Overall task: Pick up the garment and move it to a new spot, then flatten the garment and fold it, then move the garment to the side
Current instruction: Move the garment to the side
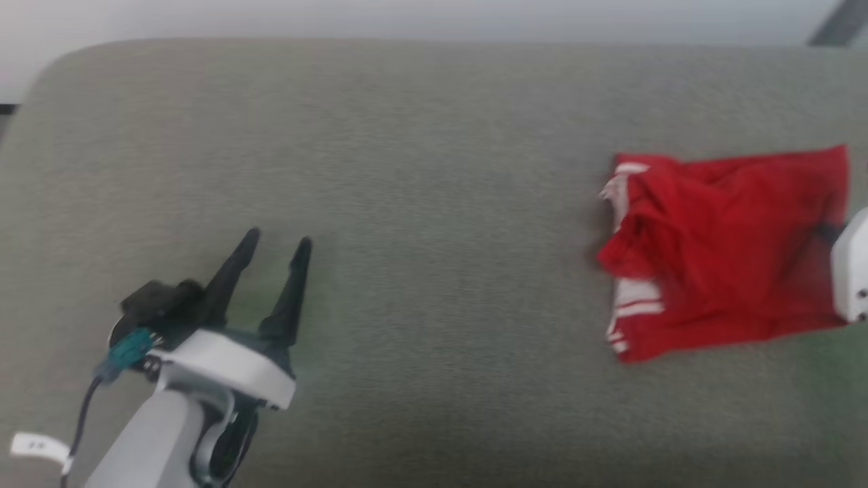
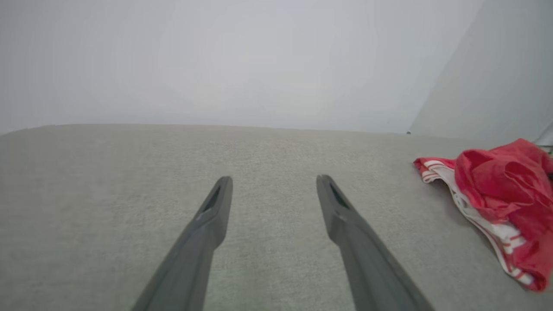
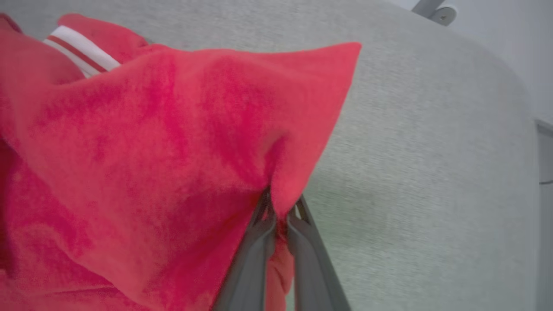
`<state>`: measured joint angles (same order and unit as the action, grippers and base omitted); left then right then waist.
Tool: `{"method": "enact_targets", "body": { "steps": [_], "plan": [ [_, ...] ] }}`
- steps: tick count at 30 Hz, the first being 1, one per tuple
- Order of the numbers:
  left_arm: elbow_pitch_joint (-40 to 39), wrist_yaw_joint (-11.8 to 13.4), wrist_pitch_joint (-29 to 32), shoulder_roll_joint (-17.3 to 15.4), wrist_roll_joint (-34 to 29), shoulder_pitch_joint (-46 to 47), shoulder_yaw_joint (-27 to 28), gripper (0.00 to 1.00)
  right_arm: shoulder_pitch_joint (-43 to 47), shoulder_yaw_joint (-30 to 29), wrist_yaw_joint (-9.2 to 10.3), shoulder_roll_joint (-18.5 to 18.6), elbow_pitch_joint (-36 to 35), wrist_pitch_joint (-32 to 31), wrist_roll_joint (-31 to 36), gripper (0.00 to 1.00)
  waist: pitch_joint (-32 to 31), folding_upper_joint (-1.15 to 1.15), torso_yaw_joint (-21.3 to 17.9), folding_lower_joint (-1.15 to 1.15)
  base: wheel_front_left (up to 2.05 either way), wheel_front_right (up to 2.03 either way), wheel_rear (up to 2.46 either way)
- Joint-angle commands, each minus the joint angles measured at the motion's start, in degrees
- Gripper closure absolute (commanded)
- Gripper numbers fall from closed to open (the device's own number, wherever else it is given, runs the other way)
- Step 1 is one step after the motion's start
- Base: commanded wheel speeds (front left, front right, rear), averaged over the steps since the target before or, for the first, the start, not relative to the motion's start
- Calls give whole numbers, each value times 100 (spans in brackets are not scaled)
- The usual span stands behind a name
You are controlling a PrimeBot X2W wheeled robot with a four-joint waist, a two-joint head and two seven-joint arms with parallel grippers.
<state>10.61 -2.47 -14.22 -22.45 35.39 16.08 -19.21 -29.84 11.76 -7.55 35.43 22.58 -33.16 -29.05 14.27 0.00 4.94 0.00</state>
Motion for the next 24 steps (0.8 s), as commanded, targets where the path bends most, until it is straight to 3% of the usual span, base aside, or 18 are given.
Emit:
{"method": "enact_targets", "body": {
  "steps": [1, 15, 24],
  "plan": [
    [44, -47, 23, 58, -80, 214, -84, 0, -191, -8, 13, 124, 60, 111, 43, 100, 214, 0, -366, 0, 0, 0, 0],
    [491, -343, 220, 202, -412, 1491, -639, 0, -1234, -10, 13, 646, 926, 934, 466, 100, 832, 0, -1347, 0, 0, 0, 0],
    [795, -460, 311, 331, -502, 2325, -1110, 0, -1953, 325, 13, 774, 1843, 1839, 1014, 100, 1320, 0, -1599, 0, 0, 0, 0]
  ]
}}
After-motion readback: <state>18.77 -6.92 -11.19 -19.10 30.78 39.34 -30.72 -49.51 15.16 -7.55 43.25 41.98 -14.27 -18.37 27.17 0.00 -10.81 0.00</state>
